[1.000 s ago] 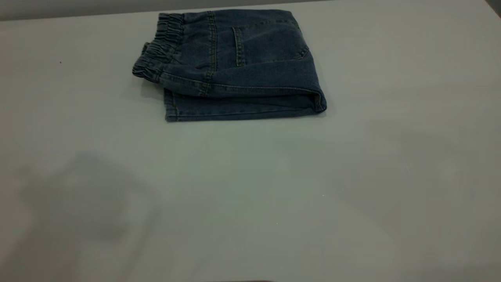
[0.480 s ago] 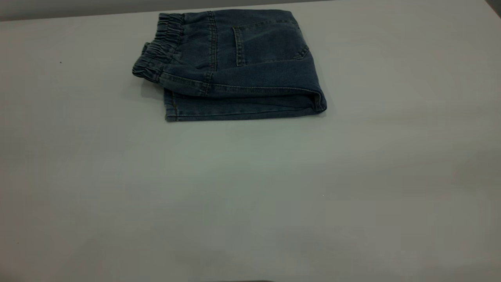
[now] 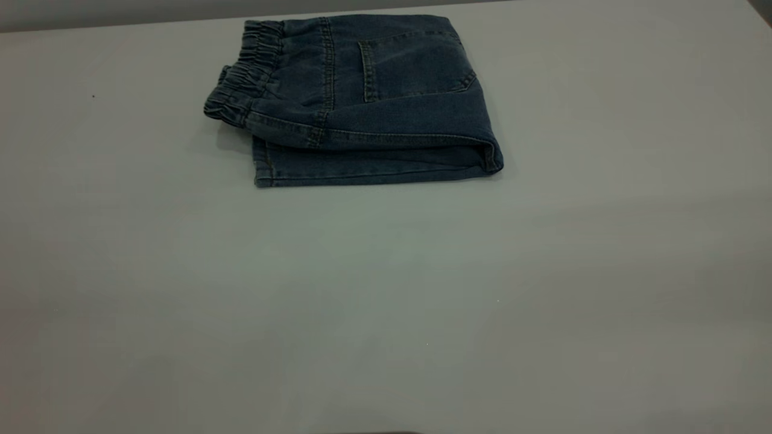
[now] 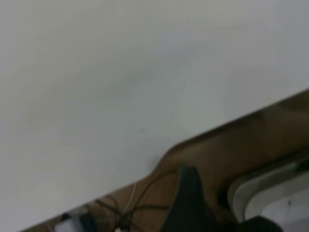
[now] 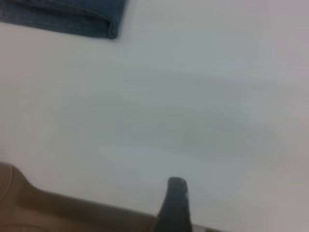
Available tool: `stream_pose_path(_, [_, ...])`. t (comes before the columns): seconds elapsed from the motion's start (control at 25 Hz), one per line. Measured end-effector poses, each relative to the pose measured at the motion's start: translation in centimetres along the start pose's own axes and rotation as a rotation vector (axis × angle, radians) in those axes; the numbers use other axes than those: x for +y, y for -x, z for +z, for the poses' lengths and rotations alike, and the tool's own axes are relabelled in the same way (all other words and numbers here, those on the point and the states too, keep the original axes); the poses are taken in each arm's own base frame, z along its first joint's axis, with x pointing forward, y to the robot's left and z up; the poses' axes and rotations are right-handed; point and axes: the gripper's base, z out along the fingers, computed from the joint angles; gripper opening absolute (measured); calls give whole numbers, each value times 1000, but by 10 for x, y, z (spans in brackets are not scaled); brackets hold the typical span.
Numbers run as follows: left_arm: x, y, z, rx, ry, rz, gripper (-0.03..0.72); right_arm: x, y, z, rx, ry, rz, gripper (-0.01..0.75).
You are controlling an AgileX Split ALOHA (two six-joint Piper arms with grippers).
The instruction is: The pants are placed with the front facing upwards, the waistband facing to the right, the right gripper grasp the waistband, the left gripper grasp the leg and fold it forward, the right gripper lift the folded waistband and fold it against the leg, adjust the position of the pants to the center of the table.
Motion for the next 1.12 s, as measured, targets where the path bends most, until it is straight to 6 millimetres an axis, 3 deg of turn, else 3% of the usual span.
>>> stream_pose_path(0.2, [-2,-9,14,41,-2,4,568,-1,-2,3,6,-2,7,578])
stream_pose_path(0.48, [-7,-6,15,5,-52,1,568,-1,-2,3,2,-3,11,578])
stream_pose_path(0.76, [-13,-15,22,37,-115,68,568,-1,-2,3,2,-4,12,578])
stream_pose_path(1.12, [-12,-21,15,-28,-120,70,568,-1,-2,3,2,-4,12,578])
